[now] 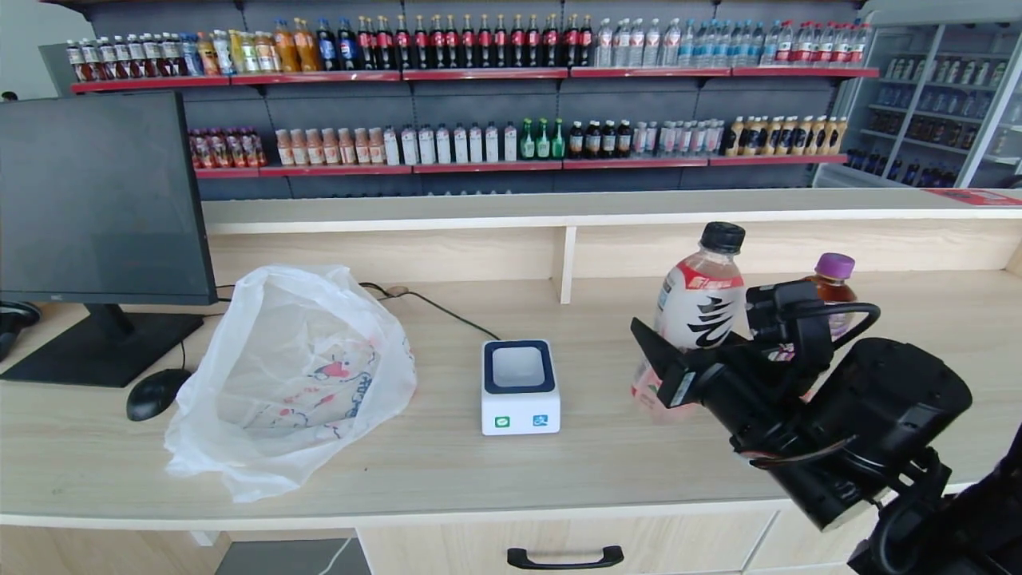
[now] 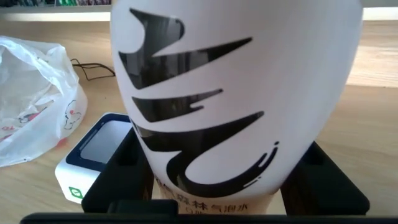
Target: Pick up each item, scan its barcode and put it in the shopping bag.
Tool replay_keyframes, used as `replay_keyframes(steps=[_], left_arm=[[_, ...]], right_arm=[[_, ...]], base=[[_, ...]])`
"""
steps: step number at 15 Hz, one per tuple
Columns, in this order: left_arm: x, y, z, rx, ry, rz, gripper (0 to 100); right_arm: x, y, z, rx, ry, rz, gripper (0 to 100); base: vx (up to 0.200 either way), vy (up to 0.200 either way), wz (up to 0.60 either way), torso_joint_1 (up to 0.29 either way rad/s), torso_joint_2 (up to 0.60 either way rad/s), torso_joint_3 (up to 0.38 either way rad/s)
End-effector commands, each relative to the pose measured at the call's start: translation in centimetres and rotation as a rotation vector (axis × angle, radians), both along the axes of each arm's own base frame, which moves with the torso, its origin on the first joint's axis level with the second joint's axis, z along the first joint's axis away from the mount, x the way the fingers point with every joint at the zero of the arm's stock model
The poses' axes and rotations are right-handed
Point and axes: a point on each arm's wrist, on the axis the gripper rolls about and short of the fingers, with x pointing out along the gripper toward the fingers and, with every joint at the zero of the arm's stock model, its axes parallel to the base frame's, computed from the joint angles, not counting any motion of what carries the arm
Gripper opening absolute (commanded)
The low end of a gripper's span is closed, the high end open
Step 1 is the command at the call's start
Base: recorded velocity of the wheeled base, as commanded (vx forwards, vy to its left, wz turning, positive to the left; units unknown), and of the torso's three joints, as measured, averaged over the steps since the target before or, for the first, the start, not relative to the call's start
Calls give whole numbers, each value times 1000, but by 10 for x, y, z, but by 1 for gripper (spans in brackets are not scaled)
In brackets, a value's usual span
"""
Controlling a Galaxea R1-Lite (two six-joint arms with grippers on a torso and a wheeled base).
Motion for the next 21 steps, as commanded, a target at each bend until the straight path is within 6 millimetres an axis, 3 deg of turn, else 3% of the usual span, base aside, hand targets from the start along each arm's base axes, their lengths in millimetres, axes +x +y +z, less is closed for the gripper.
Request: replay_keyframes(steps=[1, 4, 9, 13, 18, 21], left_arm=[[0, 0, 0, -1, -1, -1, 100], [0, 0, 0, -1, -1, 1, 100], [0, 0, 0, 1, -1, 1, 100], [0, 0, 0, 1, -1, 1, 100], [0, 0, 0, -1, -1, 1, 100], [0, 0, 0, -1, -1, 1, 100]], right_arm=[[-20, -10, 11, 16, -19, 11, 0], [-41, -23, 18, 26, -31, 17, 0], [-59, -24, 24, 41, -46, 61, 0], [-74, -12, 25, 46, -50, 156, 0], [-88, -10, 23, 27, -48, 319, 0], [-94, -6, 25, 101, -18, 395, 0]], base=[[0, 0, 0, 0, 0, 0], [0, 0, 0, 0, 0, 0], [0, 0, 0, 0, 0, 0], [0, 0, 0, 0, 0, 0], [0, 0, 0, 0, 0, 0], [0, 0, 0, 0, 0, 0]])
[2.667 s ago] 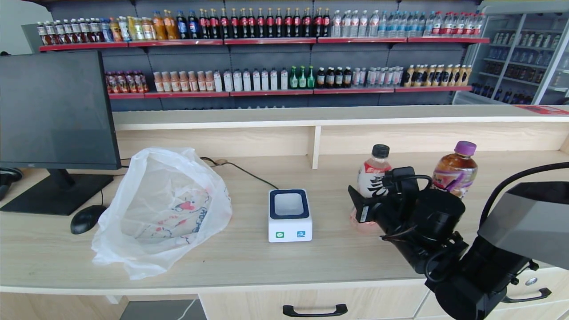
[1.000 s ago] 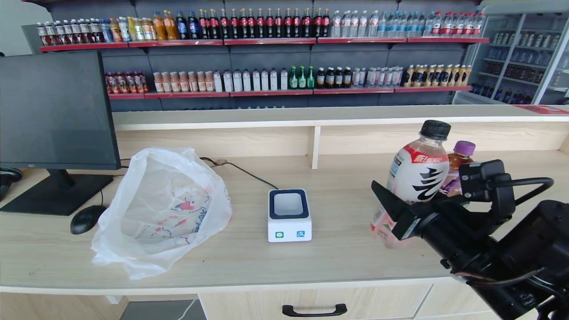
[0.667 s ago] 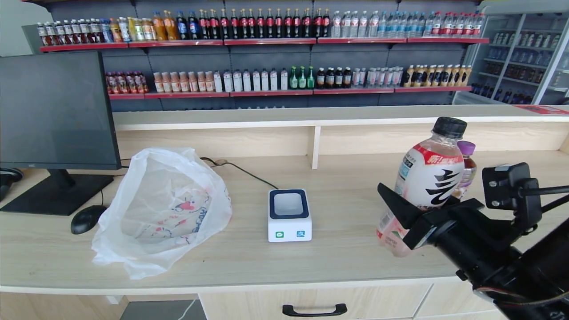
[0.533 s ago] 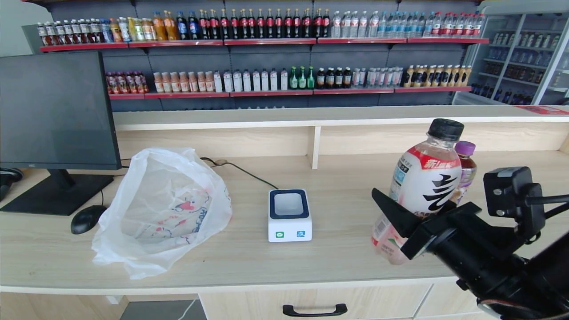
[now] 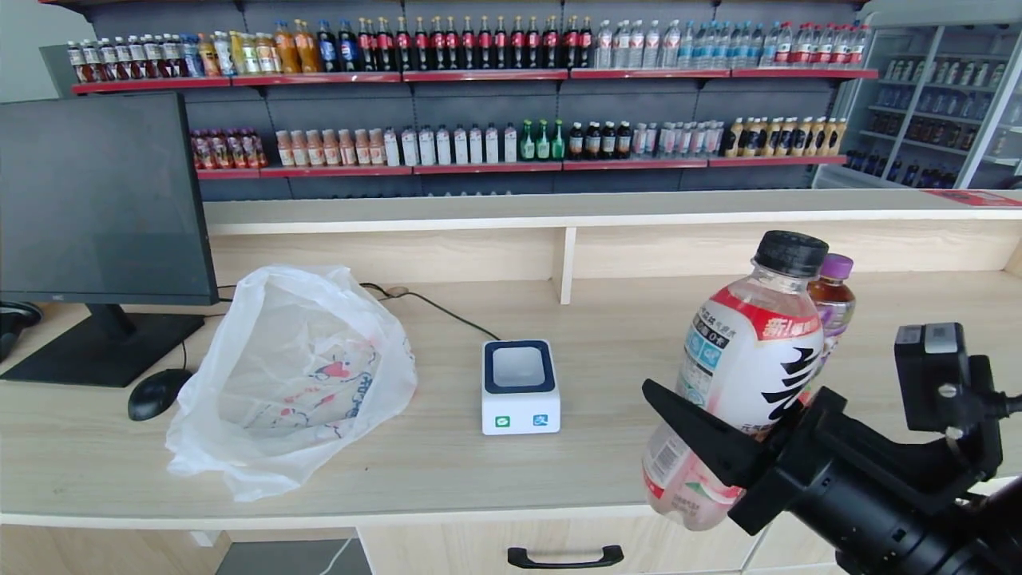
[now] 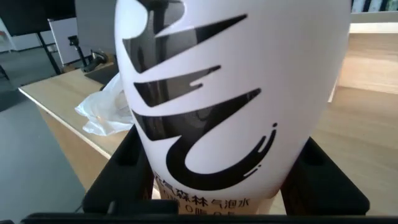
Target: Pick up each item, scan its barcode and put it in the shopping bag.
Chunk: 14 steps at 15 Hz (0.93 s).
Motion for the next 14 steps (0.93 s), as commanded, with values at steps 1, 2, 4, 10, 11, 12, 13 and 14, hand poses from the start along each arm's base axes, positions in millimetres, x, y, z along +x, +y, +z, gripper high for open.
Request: replay_keyframes(steps=[1, 2, 4, 10, 11, 12, 13, 14], left_arm=[[0, 0, 0, -1, 1, 1, 100], [0, 0, 0, 0, -1, 1, 100], [0, 0, 0, 0, -1, -1, 100], [0, 0, 0, -1, -1, -1, 100], [0, 0, 0, 0, -1, 1, 100], [0, 0, 0, -1, -1, 1, 100], [0, 0, 0, -1, -1, -1, 100], [0, 0, 0, -1, -1, 1, 100]], right_arm=[[-3, 0, 5, 40, 1, 24, 0], [-3, 1, 10, 73, 2, 53, 0], [-3, 3, 11, 75, -6, 131, 0], [-5, 6, 24, 206, 58, 297, 0], [-11, 5, 23, 232, 96, 334, 0], [-17, 6, 23, 254, 124, 364, 0], [-20, 6, 23, 265, 133, 385, 0], [-22, 11, 29, 291, 133, 413, 0]], base=[[0, 0, 0, 0, 0, 0], [0, 0, 0, 0, 0, 0], [0, 0, 0, 0, 0, 0], [0, 0, 0, 0, 0, 0], [0, 0, 0, 0, 0, 0], [0, 0, 0, 0, 0, 0], [0, 0, 0, 0, 0, 0], [0, 0, 0, 0, 0, 0]])
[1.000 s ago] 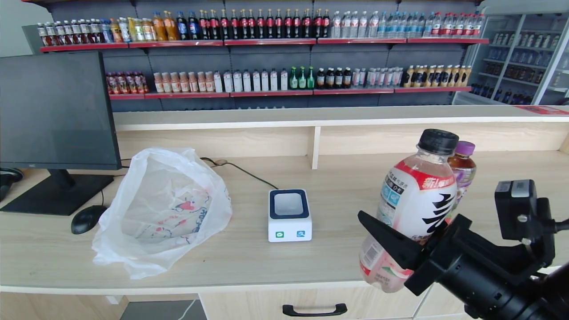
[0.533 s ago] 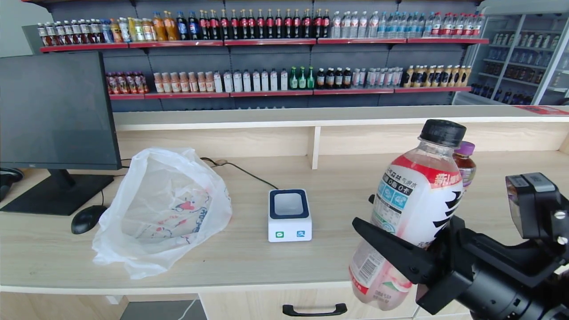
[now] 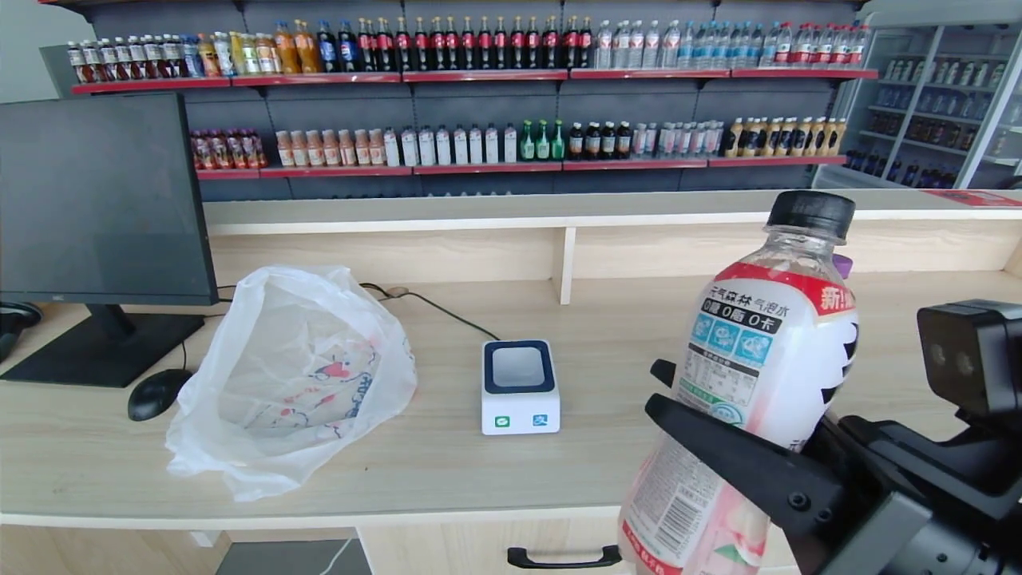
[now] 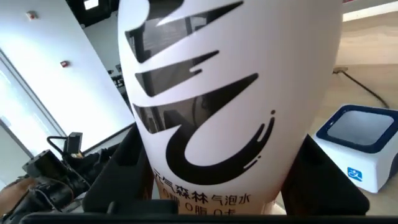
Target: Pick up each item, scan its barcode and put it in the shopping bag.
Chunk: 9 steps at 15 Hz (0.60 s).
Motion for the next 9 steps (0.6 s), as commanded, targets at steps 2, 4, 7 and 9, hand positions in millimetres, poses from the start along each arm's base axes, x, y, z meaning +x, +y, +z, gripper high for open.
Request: replay_keyframes(steps=[2, 4, 7, 9], left_arm=[[0, 0, 0, -1, -1, 2, 100], [0, 0, 0, 1, -1, 2, 100], [0, 0, 0, -1, -1, 2, 100], [0, 0, 0, 1, -1, 0, 100]], right_arm=[[-1, 8, 18, 94, 2, 51, 0], [-1, 9, 25, 155, 42, 81, 0], [-3, 11, 39, 253, 91, 134, 0], [-6, 8, 40, 282, 127, 158, 0]], base=[[0, 0, 0, 0, 0, 0], [0, 0, 0, 0, 0, 0], [0, 0, 0, 0, 0, 0], [0, 0, 0, 0, 0, 0]])
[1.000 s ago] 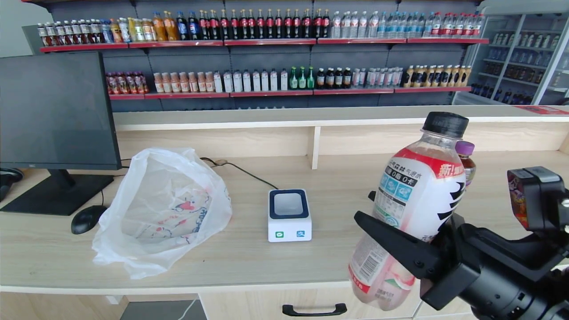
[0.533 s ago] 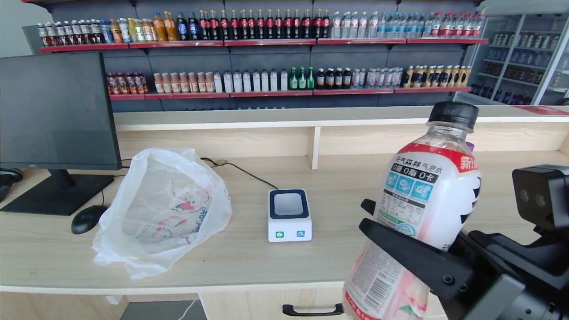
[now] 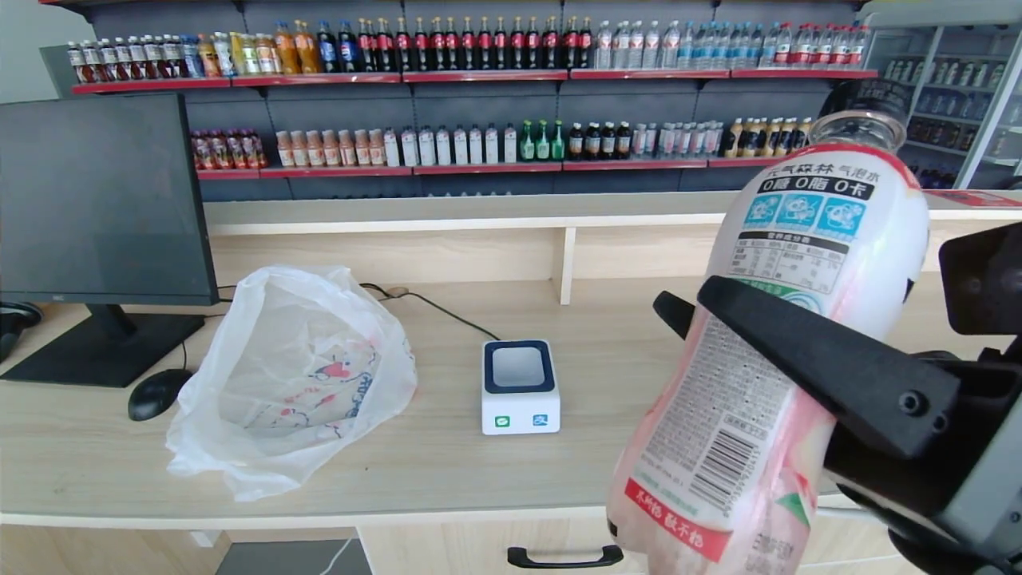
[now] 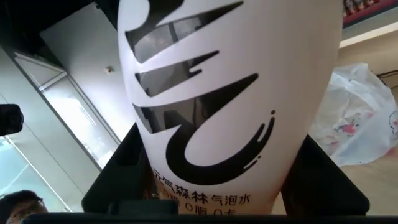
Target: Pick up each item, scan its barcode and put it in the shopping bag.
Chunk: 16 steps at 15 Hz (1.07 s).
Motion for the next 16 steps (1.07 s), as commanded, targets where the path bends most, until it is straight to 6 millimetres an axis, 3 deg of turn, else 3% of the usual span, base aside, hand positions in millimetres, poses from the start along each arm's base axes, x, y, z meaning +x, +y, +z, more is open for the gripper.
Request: replay_keyframes(steps=[1, 16], left_arm=[[0, 0, 0, 0, -1, 1, 100], [0, 0, 0, -1, -1, 1, 100]], right_arm=[[-5, -5, 3, 39, 33, 29, 0], [-19, -21, 10, 117, 85, 88, 0]], base=[[0, 0, 0, 0, 0, 0], [0, 0, 0, 0, 0, 0]])
